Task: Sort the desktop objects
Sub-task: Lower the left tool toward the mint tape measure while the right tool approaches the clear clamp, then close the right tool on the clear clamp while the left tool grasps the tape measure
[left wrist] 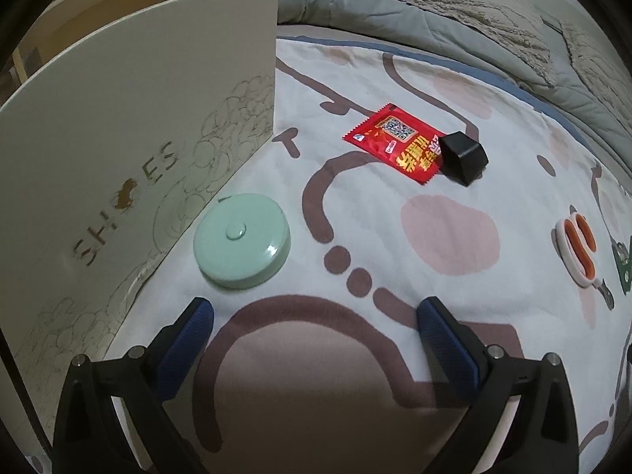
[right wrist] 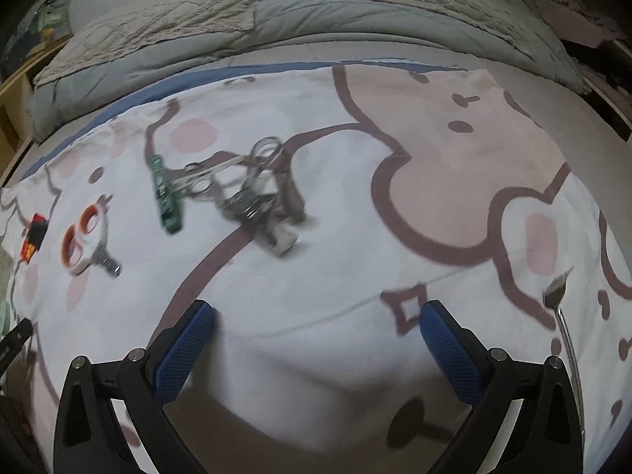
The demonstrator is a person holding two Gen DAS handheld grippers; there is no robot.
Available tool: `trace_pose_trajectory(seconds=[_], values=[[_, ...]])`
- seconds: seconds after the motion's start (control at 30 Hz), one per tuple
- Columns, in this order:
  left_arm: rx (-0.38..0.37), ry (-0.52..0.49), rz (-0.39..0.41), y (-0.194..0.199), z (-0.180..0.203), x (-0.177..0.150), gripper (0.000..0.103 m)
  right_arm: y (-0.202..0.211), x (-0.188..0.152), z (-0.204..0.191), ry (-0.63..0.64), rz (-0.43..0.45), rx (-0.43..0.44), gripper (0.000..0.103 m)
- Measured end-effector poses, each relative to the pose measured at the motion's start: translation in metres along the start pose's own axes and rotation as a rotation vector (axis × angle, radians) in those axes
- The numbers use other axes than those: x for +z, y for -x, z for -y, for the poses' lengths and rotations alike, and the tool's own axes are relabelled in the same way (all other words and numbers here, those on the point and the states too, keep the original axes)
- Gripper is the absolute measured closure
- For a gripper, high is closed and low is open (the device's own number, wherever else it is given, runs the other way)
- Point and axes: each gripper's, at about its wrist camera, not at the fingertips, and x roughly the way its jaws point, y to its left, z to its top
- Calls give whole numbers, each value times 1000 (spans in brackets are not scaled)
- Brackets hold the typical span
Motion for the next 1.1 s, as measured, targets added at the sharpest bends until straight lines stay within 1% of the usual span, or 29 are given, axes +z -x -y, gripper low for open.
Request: trace_pose_trajectory(seconds=[0.17, 0.27, 0.3, 0.33, 0.37, 0.53, 0.63, 0.67, 0.7, 0.77, 0.87, 0.93, 1.0, 1.03, 1.1], values=[[2, -5, -1, 0, 0, 0, 0, -5, 18, -4, 53, 22, -33, 0], [3, -5, 0, 0, 0, 0, 0, -7, 27, -11, 108, 38, -24, 2], [3, -5, 1, 0, 0, 0, 0, -7, 28, -12, 121, 40, -20, 4], [4, -6, 2, 0, 0, -1, 0, -9, 30, -15, 133, 41, -14, 11], [4, -6, 4, 0, 0, -1, 0, -11, 33, -18, 136, 38, -5, 15], [5, -6, 2, -2, 2, 1, 0, -12, 44, -23, 159, 58, -8, 22], [8, -5, 0, -3, 2, 3, 0, -13, 51, -30, 196, 71, 17, 25], [8, -4, 0, -2, 1, 3, 0, -14, 51, -32, 207, 69, 22, 30], [9, -3, -1, -3, 2, 4, 0, -15, 51, -33, 220, 63, 23, 33], [12, -2, -1, -4, 3, 5, 0, -18, 51, -36, 232, 52, 37, 44], [10, 2, -2, -4, 3, 6, 0, -17, 44, -36, 232, 54, 63, 55], [11, 5, -2, -5, 4, 7, 0, -14, 39, -36, 253, 61, 62, 59], [21, 10, -3, -6, 5, 8, 0, -12, 36, -39, 266, 67, 63, 65], [24, 14, -5, -7, 5, 10, 0, -11, 33, -39, 264, 69, 70, 69], [27, 26, -10, -8, 4, 13, 0, -7, 27, -40, 261, 71, 73, 69]])
